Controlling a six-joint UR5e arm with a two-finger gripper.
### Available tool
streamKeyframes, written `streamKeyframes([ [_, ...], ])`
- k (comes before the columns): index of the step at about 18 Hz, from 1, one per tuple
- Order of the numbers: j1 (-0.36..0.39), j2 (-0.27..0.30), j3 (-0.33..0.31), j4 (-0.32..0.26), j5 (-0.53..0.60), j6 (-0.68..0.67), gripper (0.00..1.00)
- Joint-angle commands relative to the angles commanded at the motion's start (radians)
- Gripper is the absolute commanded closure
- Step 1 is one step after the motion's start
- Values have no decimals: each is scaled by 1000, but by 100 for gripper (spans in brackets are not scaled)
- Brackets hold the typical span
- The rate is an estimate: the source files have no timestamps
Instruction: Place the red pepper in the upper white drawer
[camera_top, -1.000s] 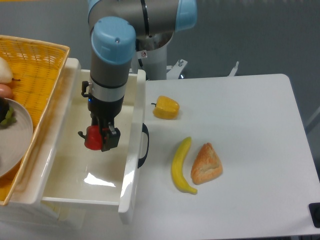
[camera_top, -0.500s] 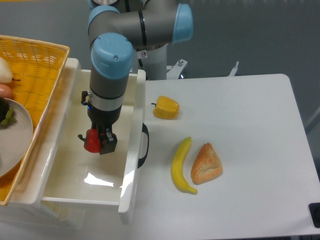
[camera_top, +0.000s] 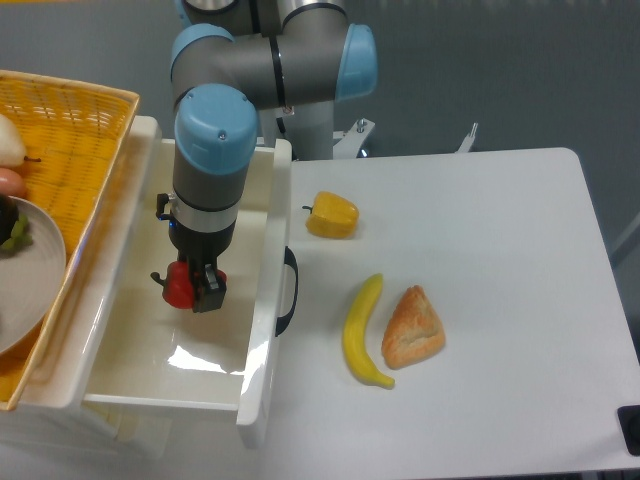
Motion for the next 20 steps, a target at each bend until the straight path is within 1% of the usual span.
streamKeyframes([
  [2,-2,-5,0,0,6,0,35],
  [3,-3,-5,-2,-2,8,0,29],
  [4,-5,-6,-3,-2,6,-2,27],
  [5,-9,-8,-3,-2,8,-2,22],
  [6,-9,-8,-3,-2,6,-2,19],
  [8,-9,-8,-3,0,8,-2,9],
  [10,-9,-8,-3,-2,8,-3,5],
  [13,-9,-8,-3,0,8,-3,3],
  [16,-8,1,-3,0,8,-2,3],
  [18,-5,8,11,-3,8,-5,3],
  [20,-3,27,21,5,6,-12,3],
])
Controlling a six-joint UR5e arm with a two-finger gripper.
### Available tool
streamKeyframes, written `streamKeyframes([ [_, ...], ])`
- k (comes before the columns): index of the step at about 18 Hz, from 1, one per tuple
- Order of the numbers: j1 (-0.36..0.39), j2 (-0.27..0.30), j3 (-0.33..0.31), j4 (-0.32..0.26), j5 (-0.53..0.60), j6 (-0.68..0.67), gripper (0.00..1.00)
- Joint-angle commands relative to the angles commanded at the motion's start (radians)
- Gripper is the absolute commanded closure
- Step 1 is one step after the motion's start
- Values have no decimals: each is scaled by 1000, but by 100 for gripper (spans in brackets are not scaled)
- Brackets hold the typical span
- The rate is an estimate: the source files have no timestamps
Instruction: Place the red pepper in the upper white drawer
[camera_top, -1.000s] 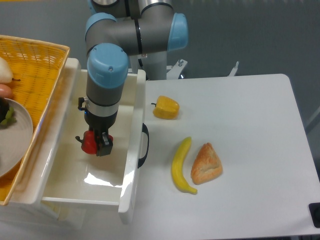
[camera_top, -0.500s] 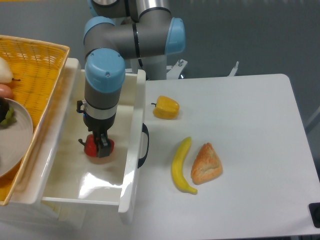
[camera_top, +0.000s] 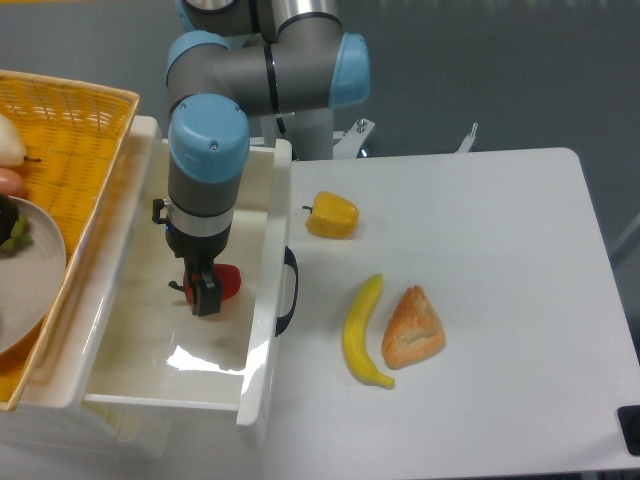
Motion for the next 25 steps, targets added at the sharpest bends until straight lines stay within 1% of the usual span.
streamKeyframes([
  [3,9,34,2,31,-2,-3,3],
  [6,34,81,3,32,-2,-26,3],
  [10,72,104,15,100,-2,-127,3],
  [14,126,106,41,118,-2,-186,2],
  [18,213,100,49,118,-2,-199,1],
  [22,325,89,49,117,0,-201,1],
  [25,412,29,49,117,2,-195,1],
])
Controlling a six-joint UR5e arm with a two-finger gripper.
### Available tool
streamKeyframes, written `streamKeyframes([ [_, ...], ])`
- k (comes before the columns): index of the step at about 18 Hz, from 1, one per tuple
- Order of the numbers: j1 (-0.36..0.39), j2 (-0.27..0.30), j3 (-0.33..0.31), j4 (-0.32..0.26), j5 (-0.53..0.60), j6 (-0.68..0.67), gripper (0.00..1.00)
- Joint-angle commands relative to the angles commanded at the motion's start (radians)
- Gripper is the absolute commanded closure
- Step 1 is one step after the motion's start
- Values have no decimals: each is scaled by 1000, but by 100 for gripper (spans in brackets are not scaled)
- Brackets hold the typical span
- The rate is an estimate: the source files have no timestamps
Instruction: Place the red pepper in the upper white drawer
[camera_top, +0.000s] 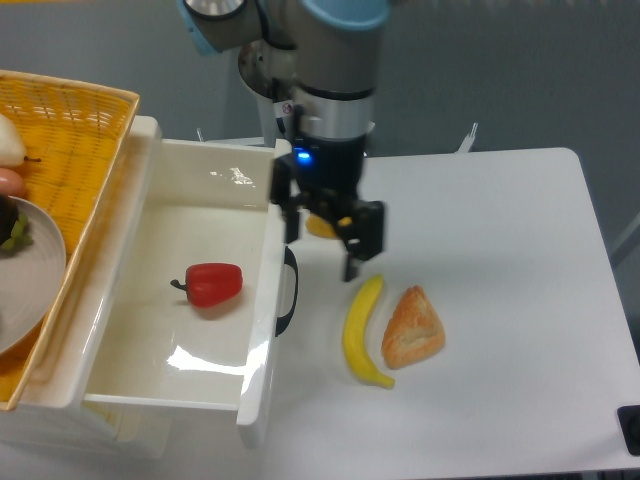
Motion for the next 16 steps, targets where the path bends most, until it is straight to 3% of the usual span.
streamKeyframes([
  [5,103,-129,2,15,99,61,1],
  [10,120,-256,2,55,305,173,1],
  [16,137,-362,2,98,313,209,0],
])
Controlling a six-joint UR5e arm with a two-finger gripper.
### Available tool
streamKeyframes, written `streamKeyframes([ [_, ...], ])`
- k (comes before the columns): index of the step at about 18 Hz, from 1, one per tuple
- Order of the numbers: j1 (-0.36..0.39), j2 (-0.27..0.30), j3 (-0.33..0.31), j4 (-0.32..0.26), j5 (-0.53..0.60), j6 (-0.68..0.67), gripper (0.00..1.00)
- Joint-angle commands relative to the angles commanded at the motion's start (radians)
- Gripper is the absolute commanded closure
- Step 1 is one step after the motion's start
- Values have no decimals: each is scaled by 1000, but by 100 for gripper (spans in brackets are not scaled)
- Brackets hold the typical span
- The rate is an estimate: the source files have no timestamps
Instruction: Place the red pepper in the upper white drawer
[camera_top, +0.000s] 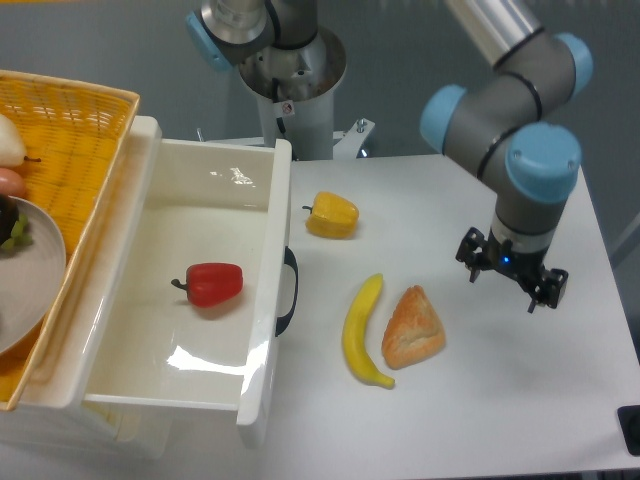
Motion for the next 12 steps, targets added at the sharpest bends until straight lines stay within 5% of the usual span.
streamKeyframes([
  [12,23,-22,-11,8,0,77,0],
])
